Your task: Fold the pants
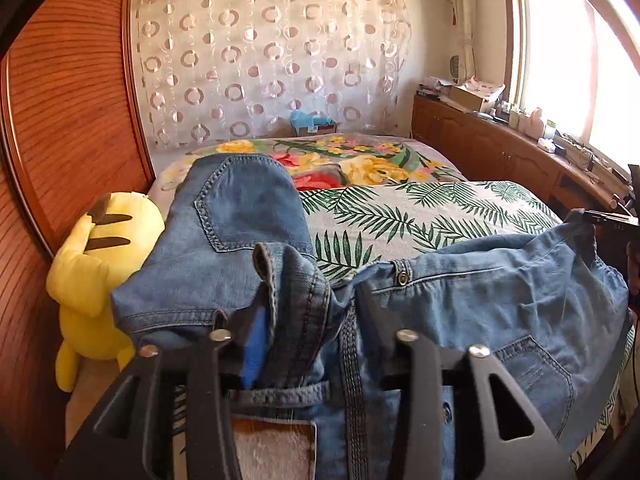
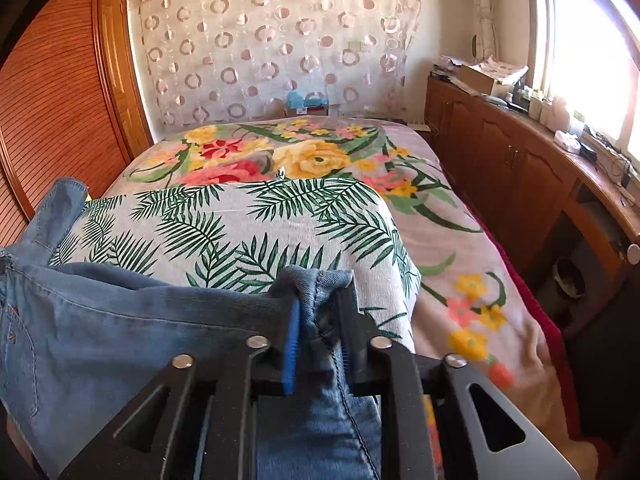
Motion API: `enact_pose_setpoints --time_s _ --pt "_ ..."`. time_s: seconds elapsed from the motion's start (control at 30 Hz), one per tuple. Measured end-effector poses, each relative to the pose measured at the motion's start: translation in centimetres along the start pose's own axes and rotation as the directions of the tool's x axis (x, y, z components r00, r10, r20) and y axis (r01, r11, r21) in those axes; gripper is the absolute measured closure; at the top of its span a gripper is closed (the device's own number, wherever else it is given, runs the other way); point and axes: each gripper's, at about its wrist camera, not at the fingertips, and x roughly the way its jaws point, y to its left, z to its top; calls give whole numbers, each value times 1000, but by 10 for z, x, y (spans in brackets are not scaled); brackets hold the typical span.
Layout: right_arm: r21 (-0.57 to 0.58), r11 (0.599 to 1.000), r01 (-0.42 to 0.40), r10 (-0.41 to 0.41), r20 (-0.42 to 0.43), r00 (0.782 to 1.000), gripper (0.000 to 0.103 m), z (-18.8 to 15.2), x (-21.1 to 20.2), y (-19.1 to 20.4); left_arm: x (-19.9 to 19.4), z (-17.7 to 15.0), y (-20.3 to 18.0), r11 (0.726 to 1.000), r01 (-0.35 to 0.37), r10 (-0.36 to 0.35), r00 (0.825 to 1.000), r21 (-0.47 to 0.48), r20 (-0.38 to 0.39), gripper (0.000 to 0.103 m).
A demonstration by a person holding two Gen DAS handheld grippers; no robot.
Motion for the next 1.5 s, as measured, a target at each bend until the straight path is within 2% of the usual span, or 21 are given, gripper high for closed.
enact_pose_setpoints --time_s 0.03,0.1,0.13,0.27,0.43,0.7,0.97,1.17,1.37,1.5 --pt "-3 1000 3 -3 7 1000 70 1 -6 -2 -3 -1 -1 1000 -4 4 1000 2 5 50" --pt "-15 1000 2 -2 18 1000 57 -4 -17 0 -13 -2 -7 1000 -1 1 1000 9 16 29" --pt "-18 1000 2 -2 28 1000 55 -8 -22 1 -17 -2 -10 1000 16 -17 999 10 28 23" --pt "-25 1000 -17 18 41 999 54 -29 -39 2 -35 -2 -27 998 47 -49 997 36 61 17" --pt "-26 999 -41 42 48 998 52 -57 -64 -1 -47 -7 -56 992 106 -110 992 61 64 17" --pt "-7 999 -41 42 55 998 48 -80 -89 -4 -42 -16 -107 976 193 -196 980 102 24 17" --pt "9 1000 3 -4 56 998 48 -99 -104 -8 -24 -40 -146 950 295 -287 954 99 -84 17" --pt "40 999 2 -3 32 999 48 -113 -105 -16 -16 -57 -168 942 309 -291 946 132 -140 17" --pt "73 997 -6 6 13 1000 48 -115 -103 -21 -6 -67 -175 939 325 -302 936 114 -181 17" --pt "88 996 -13 13 9 1000 48 -113 -102 -21 -4 -75 -181 943 301 -275 946 143 -173 17"
